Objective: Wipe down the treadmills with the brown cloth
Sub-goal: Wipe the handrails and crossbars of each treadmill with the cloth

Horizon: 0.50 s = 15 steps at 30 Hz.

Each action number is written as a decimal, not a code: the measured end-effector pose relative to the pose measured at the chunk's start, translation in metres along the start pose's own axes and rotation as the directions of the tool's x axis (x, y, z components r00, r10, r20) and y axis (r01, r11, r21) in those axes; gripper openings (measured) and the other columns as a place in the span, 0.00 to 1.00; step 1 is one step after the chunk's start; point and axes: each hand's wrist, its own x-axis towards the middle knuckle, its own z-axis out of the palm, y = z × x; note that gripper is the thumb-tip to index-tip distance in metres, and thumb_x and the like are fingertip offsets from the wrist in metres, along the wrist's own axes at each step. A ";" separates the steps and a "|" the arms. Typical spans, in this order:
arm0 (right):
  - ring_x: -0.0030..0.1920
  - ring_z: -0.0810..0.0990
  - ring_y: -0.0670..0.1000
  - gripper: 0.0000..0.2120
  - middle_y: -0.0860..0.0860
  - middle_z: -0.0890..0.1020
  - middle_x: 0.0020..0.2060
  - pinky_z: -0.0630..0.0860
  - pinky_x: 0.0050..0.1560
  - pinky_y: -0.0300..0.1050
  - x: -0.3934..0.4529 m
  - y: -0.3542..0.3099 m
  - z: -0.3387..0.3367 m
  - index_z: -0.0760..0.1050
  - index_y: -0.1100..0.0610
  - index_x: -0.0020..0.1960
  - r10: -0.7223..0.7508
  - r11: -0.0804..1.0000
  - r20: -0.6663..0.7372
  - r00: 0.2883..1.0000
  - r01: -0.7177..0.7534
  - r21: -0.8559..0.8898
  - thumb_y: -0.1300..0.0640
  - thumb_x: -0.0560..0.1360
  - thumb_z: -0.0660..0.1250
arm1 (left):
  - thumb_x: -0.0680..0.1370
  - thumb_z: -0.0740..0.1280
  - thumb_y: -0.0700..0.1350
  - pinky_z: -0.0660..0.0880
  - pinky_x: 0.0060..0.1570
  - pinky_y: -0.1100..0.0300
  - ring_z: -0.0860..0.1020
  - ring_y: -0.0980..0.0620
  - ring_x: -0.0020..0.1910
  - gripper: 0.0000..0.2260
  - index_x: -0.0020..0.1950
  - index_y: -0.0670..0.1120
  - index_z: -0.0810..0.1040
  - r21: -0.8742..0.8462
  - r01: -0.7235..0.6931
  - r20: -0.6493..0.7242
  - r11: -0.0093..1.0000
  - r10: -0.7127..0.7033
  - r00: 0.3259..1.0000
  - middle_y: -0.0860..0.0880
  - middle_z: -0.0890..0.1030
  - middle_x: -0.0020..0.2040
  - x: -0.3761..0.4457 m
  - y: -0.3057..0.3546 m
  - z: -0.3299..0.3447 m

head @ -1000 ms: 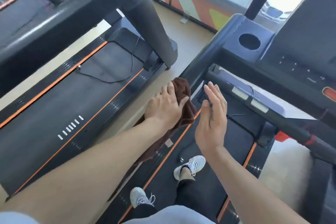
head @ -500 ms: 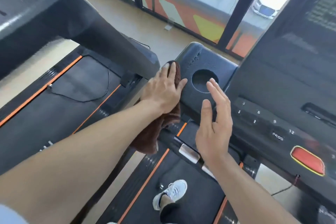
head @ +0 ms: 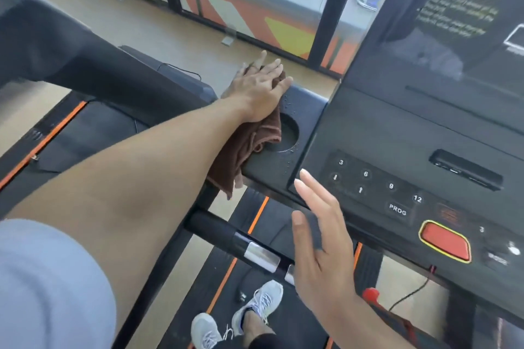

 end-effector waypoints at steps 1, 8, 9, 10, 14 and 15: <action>0.74 0.72 0.52 0.19 0.49 0.74 0.73 0.67 0.72 0.40 -0.006 0.000 0.000 0.72 0.52 0.73 0.018 1.000 0.000 1.000 -0.018 -0.007 0.60 0.83 0.60 | 0.85 0.44 0.64 0.38 0.81 0.50 0.40 0.58 0.82 0.31 0.84 0.50 0.56 -0.005 -0.021 0.004 1.000 0.021 1.000 0.58 0.51 0.84 -0.001 0.000 0.000; 0.75 0.72 0.51 0.21 0.48 0.74 0.73 0.67 0.72 0.38 -0.043 -0.025 0.019 0.72 0.49 0.72 0.098 0.995 -0.044 0.994 -0.099 -0.014 0.64 0.82 0.62 | 0.87 0.48 0.57 0.39 0.80 0.55 0.46 0.60 0.82 0.26 0.83 0.48 0.58 -0.157 -0.230 0.130 0.961 0.251 0.959 0.55 0.53 0.84 -0.070 0.017 0.012; 0.74 0.72 0.51 0.21 0.48 0.75 0.73 0.67 0.72 0.39 -0.047 -0.032 0.024 0.73 0.50 0.71 0.094 0.995 -0.054 0.994 -0.095 -0.011 0.64 0.82 0.62 | 0.87 0.50 0.57 0.41 0.80 0.57 0.48 0.60 0.82 0.25 0.82 0.48 0.61 -0.221 -0.230 0.138 0.948 0.264 0.955 0.56 0.56 0.83 -0.083 0.021 0.015; 0.74 0.72 0.51 0.21 0.48 0.75 0.72 0.68 0.71 0.38 -0.052 -0.040 0.029 0.74 0.50 0.71 0.089 0.996 -0.061 0.994 -0.090 -0.003 0.65 0.81 0.62 | 0.87 0.52 0.57 0.44 0.80 0.60 0.52 0.60 0.81 0.24 0.82 0.49 0.64 -0.276 -0.220 0.143 0.935 0.267 0.953 0.56 0.59 0.82 -0.096 0.023 0.018; 0.74 0.72 0.51 0.22 0.44 0.74 0.73 0.68 0.72 0.41 -0.069 -0.057 0.046 0.75 0.46 0.70 0.083 0.997 -0.044 0.996 -0.082 0.004 0.65 0.82 0.64 | 0.86 0.56 0.56 0.44 0.78 0.66 0.55 0.61 0.80 0.23 0.79 0.49 0.68 -0.343 -0.249 0.134 0.905 0.310 0.941 0.54 0.62 0.81 -0.138 0.024 0.027; 0.74 0.72 0.50 0.22 0.42 0.74 0.73 0.68 0.72 0.41 -0.072 -0.060 0.049 0.74 0.45 0.71 0.102 0.995 -0.045 0.994 -0.102 0.000 0.64 0.82 0.64 | 0.86 0.57 0.56 0.43 0.79 0.62 0.54 0.60 0.81 0.24 0.79 0.48 0.68 -0.358 -0.263 0.140 0.896 0.330 0.933 0.53 0.63 0.82 -0.146 0.022 0.027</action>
